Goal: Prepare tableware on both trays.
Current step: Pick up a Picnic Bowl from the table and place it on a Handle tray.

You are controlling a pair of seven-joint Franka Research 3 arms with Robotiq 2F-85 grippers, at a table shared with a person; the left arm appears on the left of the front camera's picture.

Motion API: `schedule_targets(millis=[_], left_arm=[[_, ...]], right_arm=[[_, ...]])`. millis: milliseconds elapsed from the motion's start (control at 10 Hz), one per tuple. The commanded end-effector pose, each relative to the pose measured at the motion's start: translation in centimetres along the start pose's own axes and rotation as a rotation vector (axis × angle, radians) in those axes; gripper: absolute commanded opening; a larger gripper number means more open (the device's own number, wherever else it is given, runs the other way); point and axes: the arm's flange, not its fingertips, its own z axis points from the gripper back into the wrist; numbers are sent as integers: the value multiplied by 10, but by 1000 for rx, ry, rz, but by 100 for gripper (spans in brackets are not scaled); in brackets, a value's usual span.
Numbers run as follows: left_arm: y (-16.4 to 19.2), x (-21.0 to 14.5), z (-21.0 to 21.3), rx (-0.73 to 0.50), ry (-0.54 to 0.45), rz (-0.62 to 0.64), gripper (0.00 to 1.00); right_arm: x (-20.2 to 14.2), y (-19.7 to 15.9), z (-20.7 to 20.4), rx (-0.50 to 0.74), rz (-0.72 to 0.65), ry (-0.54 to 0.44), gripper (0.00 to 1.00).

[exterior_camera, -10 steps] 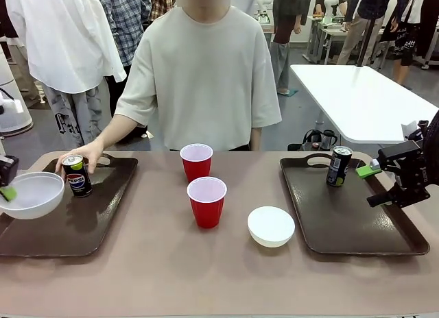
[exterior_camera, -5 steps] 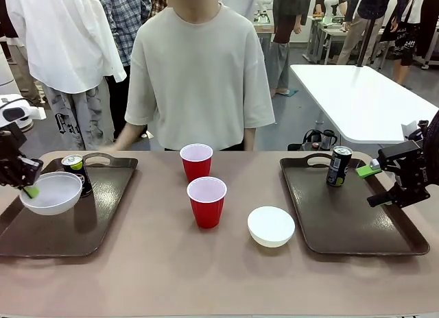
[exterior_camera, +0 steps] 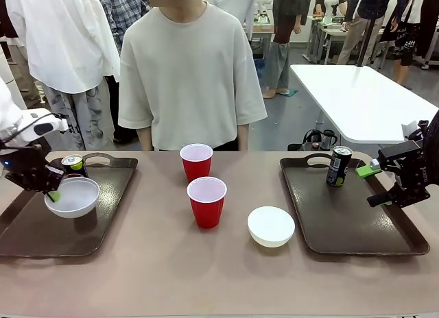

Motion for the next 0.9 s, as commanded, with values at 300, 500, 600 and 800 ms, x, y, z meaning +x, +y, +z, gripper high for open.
schedule_targets(millis=[300, 500, 600, 800], left_arm=[[-13, -12, -54, 43, 32, -2, 4], [-11, -11, -52, 34, 69, 4, 64], [-10, -11, -46, 25, 70, 7, 64], [-9, -11, -28, 36, 114, -3, 27]], right_arm=[[3, -1, -2, 32, 21, -13, 100], [3, -1, -2, 32, 21, -13, 100], [3, -1, -2, 32, 21, -13, 100], [3, -1, -2, 32, 21, -13, 100]])
